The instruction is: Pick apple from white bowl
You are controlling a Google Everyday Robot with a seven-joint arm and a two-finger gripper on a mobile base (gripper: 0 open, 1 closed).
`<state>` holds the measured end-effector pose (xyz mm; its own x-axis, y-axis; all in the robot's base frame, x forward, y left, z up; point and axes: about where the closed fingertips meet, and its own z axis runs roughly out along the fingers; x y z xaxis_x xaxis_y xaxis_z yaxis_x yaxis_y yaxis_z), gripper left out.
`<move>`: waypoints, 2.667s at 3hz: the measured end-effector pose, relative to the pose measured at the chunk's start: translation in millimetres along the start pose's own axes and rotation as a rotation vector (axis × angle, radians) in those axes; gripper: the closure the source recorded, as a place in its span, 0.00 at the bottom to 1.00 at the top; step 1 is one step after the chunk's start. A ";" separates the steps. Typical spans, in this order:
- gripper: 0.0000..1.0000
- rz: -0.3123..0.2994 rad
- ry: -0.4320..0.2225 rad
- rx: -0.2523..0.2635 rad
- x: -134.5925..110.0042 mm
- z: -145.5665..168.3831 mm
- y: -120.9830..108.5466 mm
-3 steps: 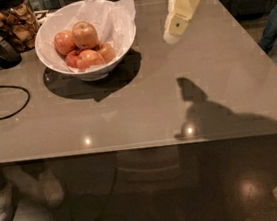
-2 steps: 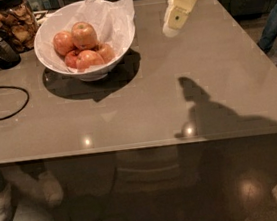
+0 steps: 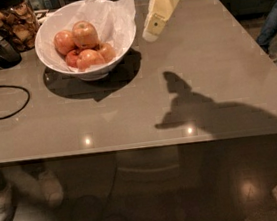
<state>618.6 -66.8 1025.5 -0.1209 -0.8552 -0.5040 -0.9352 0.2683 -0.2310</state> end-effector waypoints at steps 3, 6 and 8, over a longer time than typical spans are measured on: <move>0.00 -0.136 -0.053 -0.072 -76.4 42.5 -11.6; 0.00 -0.187 -0.164 -0.126 -146.4 109.0 -37.2; 0.01 -0.127 -0.196 -0.102 -152.2 124.9 -52.0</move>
Offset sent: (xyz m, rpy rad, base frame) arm 0.0392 0.1176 0.0219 -0.0660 0.0024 0.3355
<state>727.1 104.8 1010.2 0.0570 -0.7740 -0.6307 -0.9688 0.1098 -0.2224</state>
